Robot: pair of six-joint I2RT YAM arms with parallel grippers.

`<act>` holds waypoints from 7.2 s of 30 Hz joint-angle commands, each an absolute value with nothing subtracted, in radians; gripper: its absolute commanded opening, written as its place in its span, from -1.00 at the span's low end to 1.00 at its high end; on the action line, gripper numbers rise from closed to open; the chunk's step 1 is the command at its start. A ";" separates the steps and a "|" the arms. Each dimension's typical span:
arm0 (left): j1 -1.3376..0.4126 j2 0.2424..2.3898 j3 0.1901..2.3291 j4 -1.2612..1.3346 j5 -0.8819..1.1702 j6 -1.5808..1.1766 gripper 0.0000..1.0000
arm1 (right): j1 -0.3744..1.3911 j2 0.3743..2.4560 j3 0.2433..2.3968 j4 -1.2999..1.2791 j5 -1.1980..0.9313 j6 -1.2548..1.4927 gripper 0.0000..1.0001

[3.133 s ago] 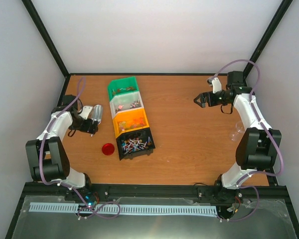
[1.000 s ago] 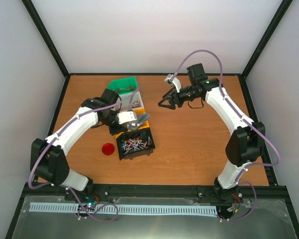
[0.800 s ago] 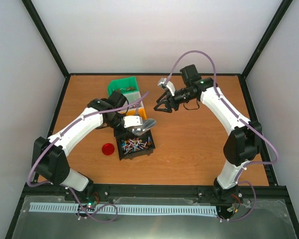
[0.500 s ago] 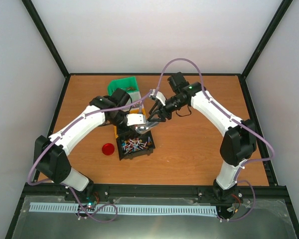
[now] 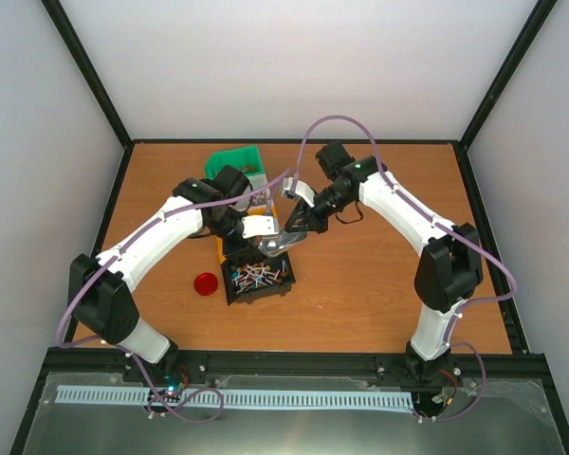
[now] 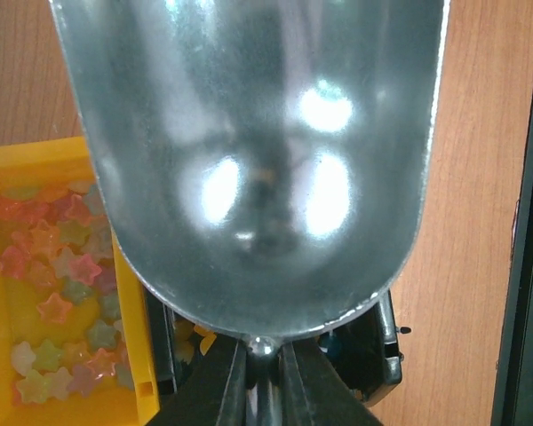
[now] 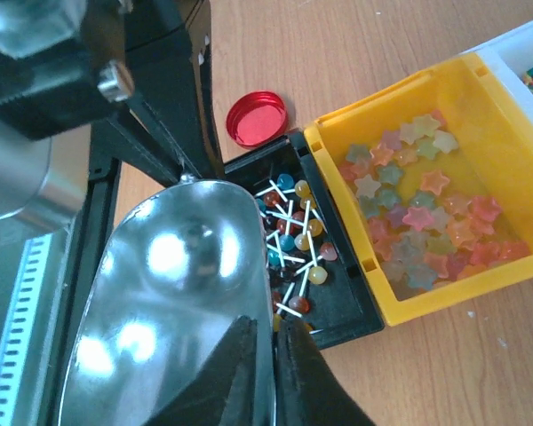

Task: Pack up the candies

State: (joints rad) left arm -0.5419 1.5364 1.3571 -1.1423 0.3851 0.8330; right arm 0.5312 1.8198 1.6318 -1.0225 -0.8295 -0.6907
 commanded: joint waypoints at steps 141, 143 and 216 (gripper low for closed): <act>-0.194 1.128 0.974 -0.671 0.660 0.535 -0.98 | -0.159 1.793 1.927 -1.364 -0.494 -0.574 1.00; -0.200 1.133 0.973 -0.667 0.662 0.535 -0.98 | -0.253 1.761 1.910 -1.401 -0.434 -0.609 1.00; -0.311 1.146 1.008 -0.815 0.531 0.495 -0.99 | 0.219 2.204 2.037 -1.253 -0.125 -0.487 0.25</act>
